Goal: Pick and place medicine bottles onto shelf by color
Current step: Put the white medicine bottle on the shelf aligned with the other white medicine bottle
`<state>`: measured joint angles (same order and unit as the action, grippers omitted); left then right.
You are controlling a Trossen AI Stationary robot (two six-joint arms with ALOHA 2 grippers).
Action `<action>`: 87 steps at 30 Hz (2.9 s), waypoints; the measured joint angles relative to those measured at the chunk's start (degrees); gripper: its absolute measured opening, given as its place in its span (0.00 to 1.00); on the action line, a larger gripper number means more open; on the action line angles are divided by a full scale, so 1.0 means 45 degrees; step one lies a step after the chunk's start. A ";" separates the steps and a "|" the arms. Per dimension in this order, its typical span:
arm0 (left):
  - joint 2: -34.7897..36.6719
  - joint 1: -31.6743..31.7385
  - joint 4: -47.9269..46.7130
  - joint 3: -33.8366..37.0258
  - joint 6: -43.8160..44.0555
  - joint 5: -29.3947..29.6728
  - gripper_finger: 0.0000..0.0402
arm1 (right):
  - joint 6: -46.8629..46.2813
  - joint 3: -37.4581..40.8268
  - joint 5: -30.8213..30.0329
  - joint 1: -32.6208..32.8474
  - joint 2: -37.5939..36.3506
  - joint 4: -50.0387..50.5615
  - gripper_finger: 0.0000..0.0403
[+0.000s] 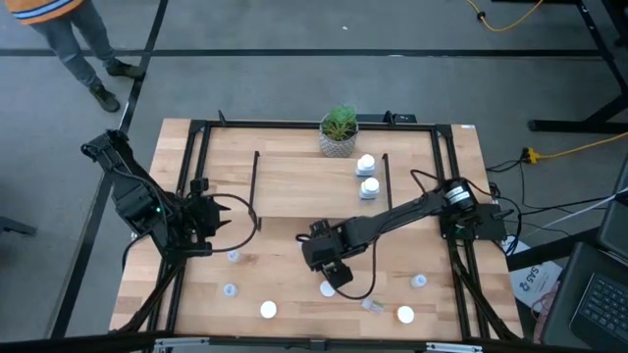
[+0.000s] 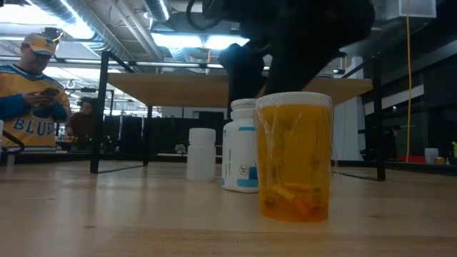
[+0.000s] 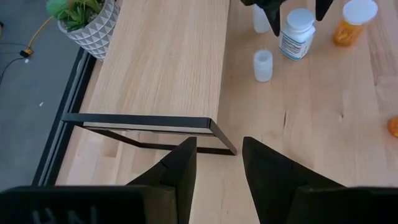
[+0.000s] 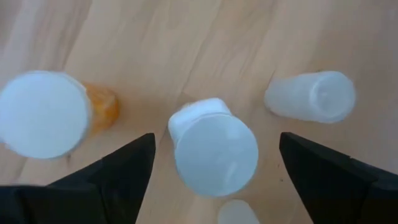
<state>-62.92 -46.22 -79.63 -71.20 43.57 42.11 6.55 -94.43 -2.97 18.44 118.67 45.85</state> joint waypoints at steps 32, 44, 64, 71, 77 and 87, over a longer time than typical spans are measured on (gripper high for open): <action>0.0000 0.0005 -0.0002 0.0000 0.0240 0.0003 0.31 | -0.1444 -0.2265 0.0311 0.0485 -0.0367 0.3563 0.43; -0.0003 0.0005 -0.0002 0.0000 0.0233 0.0041 0.31 | -0.3877 -0.6646 -0.2166 0.1330 -0.2362 0.9752 0.43; 0.0000 0.0005 -0.0002 0.0000 0.0233 0.0052 0.31 | -0.6429 0.1592 -0.4091 0.0603 -0.7760 0.6619 0.43; -0.0005 0.0005 0.0003 0.0000 0.0233 0.0058 0.31 | -0.6403 0.1943 -0.3137 -0.0675 -0.7202 0.6394 0.43; -0.0005 0.0005 0.0008 0.0000 0.0233 0.0058 0.31 | -0.6442 0.1943 -0.2985 -0.1091 -0.7150 0.6186 0.43; -0.0010 0.0005 0.0151 0.0000 0.0233 0.0058 0.31 | -0.6345 0.1938 -0.2723 -0.1345 -0.7145 0.6035 0.62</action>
<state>-62.96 -46.19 -78.95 -71.20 44.62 42.37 -22.00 -85.71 -15.22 12.38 86.52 73.01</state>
